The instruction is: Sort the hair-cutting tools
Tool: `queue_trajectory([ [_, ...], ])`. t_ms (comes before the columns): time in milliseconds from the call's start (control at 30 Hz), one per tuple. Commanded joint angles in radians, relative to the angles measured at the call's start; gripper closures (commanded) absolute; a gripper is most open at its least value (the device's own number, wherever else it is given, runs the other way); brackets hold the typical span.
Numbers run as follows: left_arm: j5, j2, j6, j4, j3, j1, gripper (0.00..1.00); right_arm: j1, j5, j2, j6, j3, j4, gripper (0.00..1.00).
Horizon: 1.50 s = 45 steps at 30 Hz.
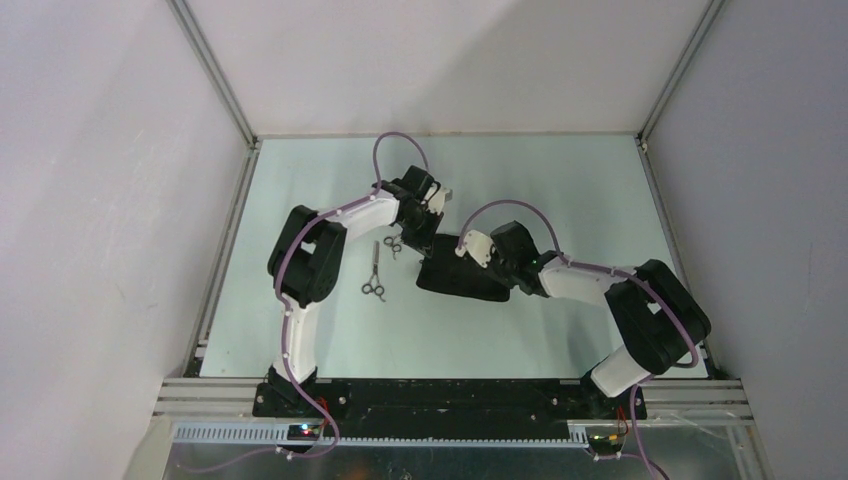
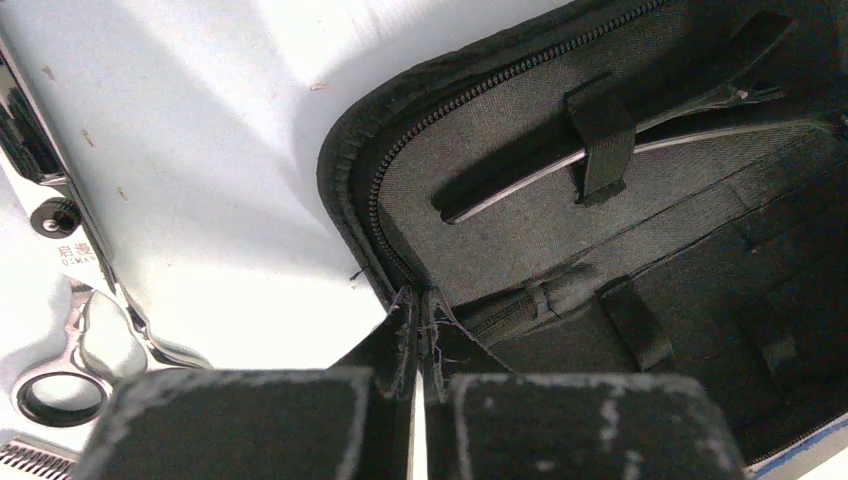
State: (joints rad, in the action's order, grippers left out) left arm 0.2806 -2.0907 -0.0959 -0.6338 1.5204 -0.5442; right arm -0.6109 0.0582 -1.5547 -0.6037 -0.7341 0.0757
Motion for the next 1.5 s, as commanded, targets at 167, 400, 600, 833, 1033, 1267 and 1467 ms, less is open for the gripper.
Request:
queue_trajectory([
  [167,-0.040,0.029,0.063,-0.011,-0.031,-0.024,1.00,0.025,-0.119,-0.079,-0.178,-0.035,-0.100,1.00],
  [400,-0.030,0.045,0.082,0.001,-0.045,-0.036,1.00,0.030,-0.177,-0.097,-0.282,-0.058,-0.116,1.00],
  [600,-0.027,0.050,0.081,0.010,-0.050,-0.040,1.00,0.019,-0.211,-0.141,-0.315,-0.086,-0.092,0.99],
  [833,-0.031,0.055,0.081,0.015,-0.056,-0.042,1.00,0.011,-0.231,-0.166,-0.312,-0.089,-0.085,0.97],
  [1033,-0.039,0.063,0.080,0.017,-0.060,-0.047,1.00,-0.002,-0.258,-0.131,-0.278,-0.087,-0.018,0.86],
  [1267,-0.044,0.064,0.072,0.022,-0.061,-0.053,1.00,0.008,-0.248,-0.044,-0.205,-0.086,0.036,0.63],
  [1467,-0.044,0.065,0.065,0.023,-0.059,-0.056,1.00,0.078,-0.243,0.163,-0.036,-0.054,0.011,0.56],
])
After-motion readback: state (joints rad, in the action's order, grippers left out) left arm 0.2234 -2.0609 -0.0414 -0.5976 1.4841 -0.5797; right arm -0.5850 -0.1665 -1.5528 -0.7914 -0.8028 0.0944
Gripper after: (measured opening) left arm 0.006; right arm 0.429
